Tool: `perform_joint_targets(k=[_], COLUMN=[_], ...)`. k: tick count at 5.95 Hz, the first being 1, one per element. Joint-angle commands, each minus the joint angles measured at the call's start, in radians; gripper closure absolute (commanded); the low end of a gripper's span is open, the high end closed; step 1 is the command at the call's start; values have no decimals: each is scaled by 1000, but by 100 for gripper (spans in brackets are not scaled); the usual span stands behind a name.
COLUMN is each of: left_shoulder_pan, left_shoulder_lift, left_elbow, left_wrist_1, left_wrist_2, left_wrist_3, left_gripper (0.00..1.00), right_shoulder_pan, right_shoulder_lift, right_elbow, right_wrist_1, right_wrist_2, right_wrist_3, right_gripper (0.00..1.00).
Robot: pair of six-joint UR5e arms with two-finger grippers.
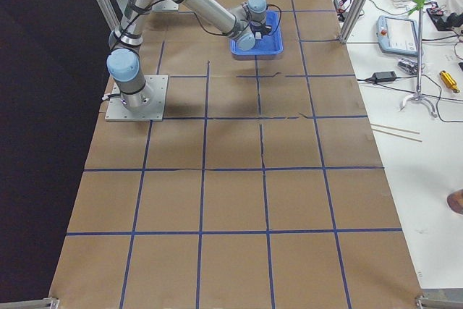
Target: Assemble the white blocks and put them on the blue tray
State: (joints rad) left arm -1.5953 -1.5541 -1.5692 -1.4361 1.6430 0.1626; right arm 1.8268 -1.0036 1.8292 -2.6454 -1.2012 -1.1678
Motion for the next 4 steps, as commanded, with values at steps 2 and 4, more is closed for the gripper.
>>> perform_joint_targets(k=[2,4], left_shoulder_pan=[0,-5], left_shoulder_lift=[-1,-10], left_elbow=[0,1], left_wrist_1=[0,2], left_wrist_2=[0,0], left_wrist_3=[-1,-1], left_gripper=[1,1], right_shoulder_pan=[15,16], right_shoulder_lift=[2,3], right_elbow=[-2,-2], right_wrist_1=[-4,-2], right_wrist_2=[-1,-1], right_wrist_3=[-1,-3], right_gripper=[77,77])
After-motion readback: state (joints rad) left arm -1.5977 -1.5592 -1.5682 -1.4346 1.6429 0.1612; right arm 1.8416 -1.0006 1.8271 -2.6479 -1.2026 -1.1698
